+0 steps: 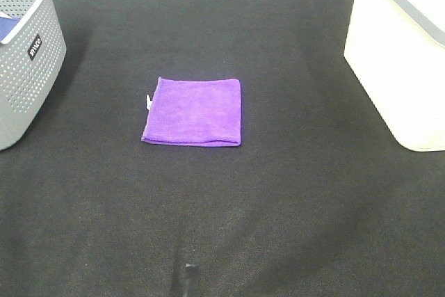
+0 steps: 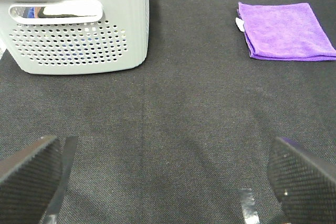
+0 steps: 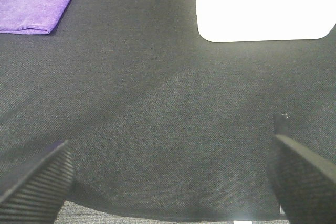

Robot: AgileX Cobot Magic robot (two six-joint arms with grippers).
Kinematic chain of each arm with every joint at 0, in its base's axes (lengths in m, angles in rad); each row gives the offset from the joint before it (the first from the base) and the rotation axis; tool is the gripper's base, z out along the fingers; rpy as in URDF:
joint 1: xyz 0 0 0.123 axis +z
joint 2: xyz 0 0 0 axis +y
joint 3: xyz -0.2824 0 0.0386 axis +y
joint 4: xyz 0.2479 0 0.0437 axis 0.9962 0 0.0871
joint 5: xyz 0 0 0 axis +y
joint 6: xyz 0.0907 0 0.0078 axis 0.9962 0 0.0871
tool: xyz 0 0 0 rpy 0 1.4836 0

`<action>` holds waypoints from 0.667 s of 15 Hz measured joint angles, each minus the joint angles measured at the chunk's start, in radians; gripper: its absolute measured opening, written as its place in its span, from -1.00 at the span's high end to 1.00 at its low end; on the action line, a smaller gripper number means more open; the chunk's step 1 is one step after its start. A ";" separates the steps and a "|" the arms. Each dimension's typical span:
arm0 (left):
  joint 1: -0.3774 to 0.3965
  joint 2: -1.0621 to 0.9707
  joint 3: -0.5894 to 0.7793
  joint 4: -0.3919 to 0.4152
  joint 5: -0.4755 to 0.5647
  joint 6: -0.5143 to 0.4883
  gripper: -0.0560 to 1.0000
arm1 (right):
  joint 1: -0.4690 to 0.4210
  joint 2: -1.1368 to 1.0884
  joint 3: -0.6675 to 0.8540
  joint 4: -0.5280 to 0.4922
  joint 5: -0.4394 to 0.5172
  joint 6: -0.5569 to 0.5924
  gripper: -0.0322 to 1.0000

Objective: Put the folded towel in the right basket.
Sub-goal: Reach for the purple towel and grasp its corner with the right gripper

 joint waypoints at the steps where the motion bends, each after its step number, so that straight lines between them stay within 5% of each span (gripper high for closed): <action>1: 0.000 0.000 0.000 0.000 0.000 0.000 -0.98 | 0.000 0.000 0.000 0.000 0.000 -0.007 -0.90; 10: 0.000 0.000 0.000 0.000 0.000 0.000 -0.98 | 0.000 0.138 -0.067 0.030 0.060 -0.059 -0.90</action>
